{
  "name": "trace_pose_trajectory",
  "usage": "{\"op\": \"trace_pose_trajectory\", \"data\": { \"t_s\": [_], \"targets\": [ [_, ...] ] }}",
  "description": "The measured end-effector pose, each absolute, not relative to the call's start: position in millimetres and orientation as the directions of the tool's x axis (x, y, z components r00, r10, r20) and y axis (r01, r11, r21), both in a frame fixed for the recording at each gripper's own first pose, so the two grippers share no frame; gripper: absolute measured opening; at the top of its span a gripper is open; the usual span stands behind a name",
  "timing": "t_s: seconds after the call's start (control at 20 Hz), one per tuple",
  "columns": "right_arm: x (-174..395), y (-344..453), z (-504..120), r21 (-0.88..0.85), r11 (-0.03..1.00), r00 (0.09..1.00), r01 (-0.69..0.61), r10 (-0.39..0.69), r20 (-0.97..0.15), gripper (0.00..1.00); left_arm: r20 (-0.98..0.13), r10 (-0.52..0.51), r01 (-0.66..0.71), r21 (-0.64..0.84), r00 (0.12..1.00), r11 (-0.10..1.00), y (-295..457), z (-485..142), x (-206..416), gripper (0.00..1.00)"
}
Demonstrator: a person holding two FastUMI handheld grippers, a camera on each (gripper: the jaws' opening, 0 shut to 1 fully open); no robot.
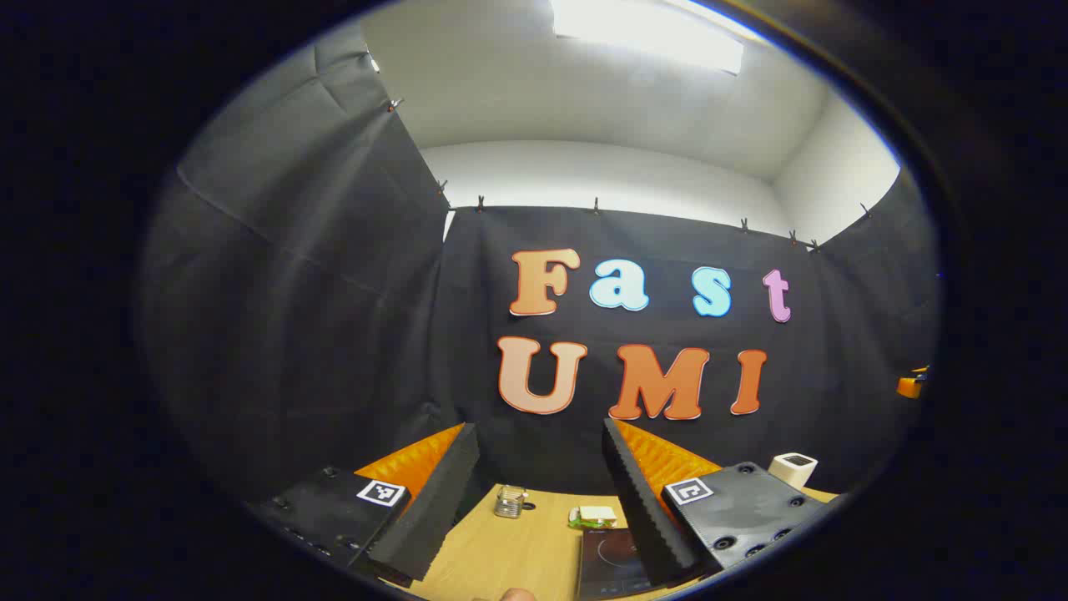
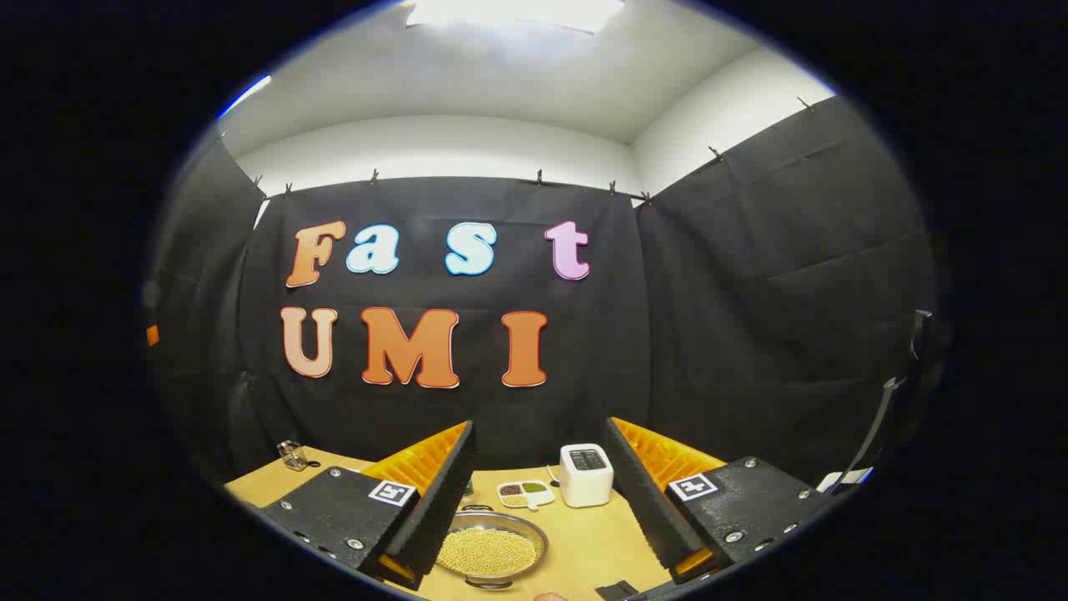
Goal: First push the handle of the pot to place it horizontally, then grasp the pot with both hands and set it on the induction cooktop.
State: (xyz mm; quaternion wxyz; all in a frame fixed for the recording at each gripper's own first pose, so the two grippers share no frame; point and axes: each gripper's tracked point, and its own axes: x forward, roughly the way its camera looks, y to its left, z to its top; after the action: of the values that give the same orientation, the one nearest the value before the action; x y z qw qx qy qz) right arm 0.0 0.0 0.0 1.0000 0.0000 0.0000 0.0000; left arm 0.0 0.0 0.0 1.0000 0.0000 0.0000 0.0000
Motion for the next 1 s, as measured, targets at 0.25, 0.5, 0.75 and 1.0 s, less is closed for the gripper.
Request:
{"op": "trace_pose_trajectory", "data": {
  "t_s": [0.25, 0.5, 0.75, 1.0],
  "targets": [
    [6, 9, -3, 0.004, 1.0, 1.0, -0.002, 0.002, -0.006, 0.95, 0.026, 0.042, -0.042, -0.012, 0.999, 0.999, 13, 0, 11, 0.98],
    [13, 12, -11, 0.041, 0.999, 0.999, -0.026, 0.027, -0.037, 0.95, 0.0, 0.036, -0.036, -0.014, 0.999, 0.999, 3, -10, 15, 0.96],
    [21, 11, -24, 0.047, 0.998, 0.996, -0.038, 0.042, -0.075, 0.95, 0.005, 0.065, -0.066, 0.017, 0.998, 0.998, 9, -12, 24, 0.97],
    [23, 14, -23, 0.072, 0.996, 0.995, -0.055, 0.06, -0.074, 0.94, -0.017, 0.037, -0.037, 0.004, 0.999, 0.999, -1, -19, 33, 0.98]
  ]
}}
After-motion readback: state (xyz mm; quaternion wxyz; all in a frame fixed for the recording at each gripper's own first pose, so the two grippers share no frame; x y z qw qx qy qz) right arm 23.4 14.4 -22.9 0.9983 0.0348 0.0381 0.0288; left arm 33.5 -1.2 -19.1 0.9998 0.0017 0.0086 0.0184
